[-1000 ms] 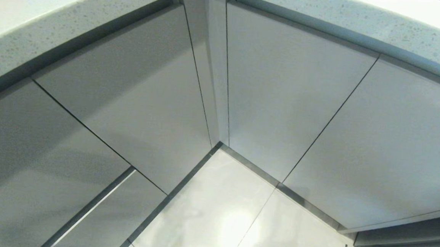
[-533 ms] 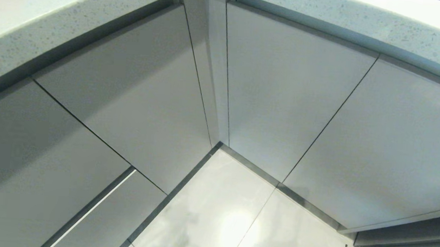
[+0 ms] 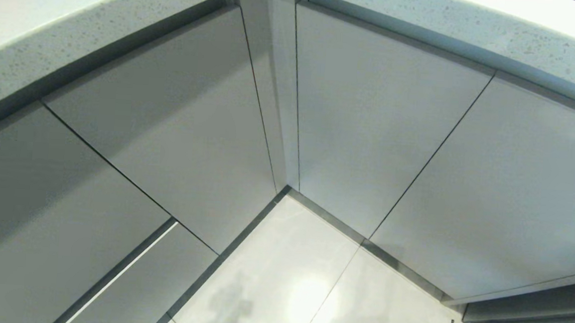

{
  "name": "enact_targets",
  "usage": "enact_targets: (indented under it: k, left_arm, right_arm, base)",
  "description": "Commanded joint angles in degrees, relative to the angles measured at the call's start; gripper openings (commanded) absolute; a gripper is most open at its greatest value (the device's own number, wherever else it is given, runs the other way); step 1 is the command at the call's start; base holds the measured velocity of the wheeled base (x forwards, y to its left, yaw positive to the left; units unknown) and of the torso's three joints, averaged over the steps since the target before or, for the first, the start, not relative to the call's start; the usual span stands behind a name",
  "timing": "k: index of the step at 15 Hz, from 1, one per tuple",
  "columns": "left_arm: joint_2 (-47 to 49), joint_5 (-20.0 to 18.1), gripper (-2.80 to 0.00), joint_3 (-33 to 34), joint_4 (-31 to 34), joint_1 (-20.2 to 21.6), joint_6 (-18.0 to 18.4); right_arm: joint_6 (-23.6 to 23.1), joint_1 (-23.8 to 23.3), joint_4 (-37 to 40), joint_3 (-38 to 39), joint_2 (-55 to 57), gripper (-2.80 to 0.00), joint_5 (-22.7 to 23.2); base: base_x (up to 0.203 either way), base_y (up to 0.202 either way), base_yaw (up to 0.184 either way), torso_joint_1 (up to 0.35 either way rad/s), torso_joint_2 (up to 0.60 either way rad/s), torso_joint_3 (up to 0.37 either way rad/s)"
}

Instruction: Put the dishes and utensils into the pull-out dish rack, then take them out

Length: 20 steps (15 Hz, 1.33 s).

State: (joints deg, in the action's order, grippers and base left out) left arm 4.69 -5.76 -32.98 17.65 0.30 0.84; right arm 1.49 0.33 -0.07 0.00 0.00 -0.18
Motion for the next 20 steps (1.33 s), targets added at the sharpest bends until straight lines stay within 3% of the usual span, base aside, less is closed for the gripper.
enact_targets:
  k: [1, 4, 6, 8, 11, 13, 20]
  left_arm:
    - [-3.6, 1.6, -2.80, 10.5, -6.4, 0.0, 0.1]
    - [-4.4, 5.7, -2.80, 27.5, -21.2, 0.0, 2.7]
    - [-4.5, 6.8, -2.80, 34.5, -25.5, 0.0, 3.0]
    - [-4.6, 6.8, -2.80, 34.5, -21.8, 0.0, -1.1]
    - [-4.7, 5.1, -2.80, 33.8, -19.5, -0.1, -0.6]
    - [-4.7, 5.4, -2.80, 33.8, -19.6, -0.2, -2.1]
    - [-4.7, 5.9, -2.80, 33.9, -19.7, -0.2, -2.2]
  right_arm:
    - [0.0, 0.0, 0.0, 0.1, 0.0, -2.80, 0.0]
    - [0.0, 0.0, 0.0, 0.1, 0.0, -2.80, 0.0]
    - [0.0, 0.0, 0.0, 0.1, 0.0, -2.80, 0.0]
    - [0.0, 0.0, 0.0, 0.1, 0.0, -2.80, 0.0]
    - [0.0, 0.0, 0.0, 0.1, 0.0, -2.80, 0.0]
    - [0.0, 0.0, 0.0, 0.1, 0.0, -2.80, 0.0]
    - [0.0, 0.0, 0.0, 0.1, 0.0, -2.80, 0.0]
  base:
    - [0.000, 0.000, 0.000, 0.000, 0.00, 0.000]
    - [0.000, 0.000, 0.000, 0.000, 0.00, 0.000]
    - [0.000, 0.000, 0.000, 0.000, 0.00, 0.000]
    - [0.000, 0.000, 0.000, 0.000, 0.00, 0.000]
    - [0.000, 0.000, 0.000, 0.000, 0.00, 0.000]
    - [0.000, 0.000, 0.000, 0.000, 0.00, 0.000]
    - [0.000, 0.000, 0.000, 0.000, 0.00, 0.000]
